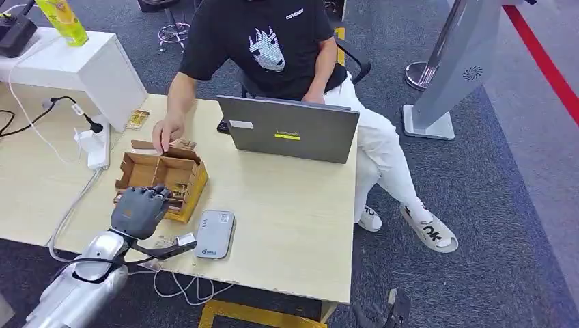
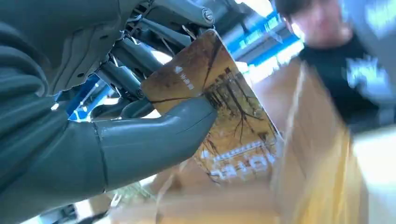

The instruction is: Pass the card to the sensor for recognition and then transmit it.

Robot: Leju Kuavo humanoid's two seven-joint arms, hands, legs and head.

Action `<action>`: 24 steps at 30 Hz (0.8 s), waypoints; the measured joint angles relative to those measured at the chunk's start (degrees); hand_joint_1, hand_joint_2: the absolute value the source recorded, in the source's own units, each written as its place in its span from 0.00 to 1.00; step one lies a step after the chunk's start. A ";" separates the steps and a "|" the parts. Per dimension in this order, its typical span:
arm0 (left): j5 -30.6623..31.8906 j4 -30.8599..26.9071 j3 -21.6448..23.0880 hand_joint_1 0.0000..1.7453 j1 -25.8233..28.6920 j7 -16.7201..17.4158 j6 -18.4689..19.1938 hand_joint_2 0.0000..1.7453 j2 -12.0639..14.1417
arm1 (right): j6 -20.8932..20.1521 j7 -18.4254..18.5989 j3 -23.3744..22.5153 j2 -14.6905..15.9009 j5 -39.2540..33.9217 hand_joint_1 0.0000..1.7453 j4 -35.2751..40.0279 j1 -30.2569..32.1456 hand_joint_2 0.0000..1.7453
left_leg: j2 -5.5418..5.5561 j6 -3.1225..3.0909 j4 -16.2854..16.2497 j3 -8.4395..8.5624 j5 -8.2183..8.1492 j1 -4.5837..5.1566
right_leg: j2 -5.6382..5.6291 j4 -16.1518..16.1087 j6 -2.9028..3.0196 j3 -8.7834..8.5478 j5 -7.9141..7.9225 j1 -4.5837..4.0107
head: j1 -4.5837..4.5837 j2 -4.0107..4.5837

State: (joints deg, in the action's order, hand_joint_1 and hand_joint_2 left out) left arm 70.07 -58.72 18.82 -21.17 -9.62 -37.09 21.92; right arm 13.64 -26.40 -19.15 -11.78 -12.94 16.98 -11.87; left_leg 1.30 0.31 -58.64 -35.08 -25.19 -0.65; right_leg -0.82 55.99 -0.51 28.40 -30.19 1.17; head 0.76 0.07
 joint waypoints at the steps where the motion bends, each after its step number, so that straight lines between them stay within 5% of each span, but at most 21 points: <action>1: -0.07 -1.10 -0.35 1.00 0.09 0.04 -0.62 1.00 -0.06 | 0.00 0.00 0.04 0.00 0.00 0.00 0.00 0.00 1.00 | 0.00 0.00 0.00 0.00 0.00 0.00 | 0.00 0.00 0.00 0.00 0.00 0.00 | 0.00 -0.02; 11: -1.86 -9.92 -3.84 1.00 -2.24 0.06 1.65 1.00 -0.02 | 0.00 0.17 0.54 0.00 -0.02 0.00 0.00 0.00 1.00 | -0.02 0.01 0.00 0.02 0.01 0.00 | 0.00 0.01 0.01 -0.01 0.01 0.00 | -0.02 -0.02; 24: -1.95 -12.25 -4.85 1.00 -2.35 0.00 1.83 1.00 -0.04 | 0.00 0.17 0.61 0.00 -0.11 0.00 0.00 0.00 1.00 | -0.02 0.01 0.00 0.02 0.01 0.00 | 0.00 0.01 0.01 -0.01 0.01 0.00 | 0.00 0.00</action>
State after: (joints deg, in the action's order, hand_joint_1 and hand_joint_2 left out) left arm 68.13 -70.97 13.97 -23.52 -9.62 -35.26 21.88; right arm 13.64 -26.23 -18.53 -11.78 -13.05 16.98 -11.87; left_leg 1.28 0.33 -58.64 -35.06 -25.18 -0.65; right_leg -0.83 55.99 -0.50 28.39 -30.19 1.16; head 0.76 0.07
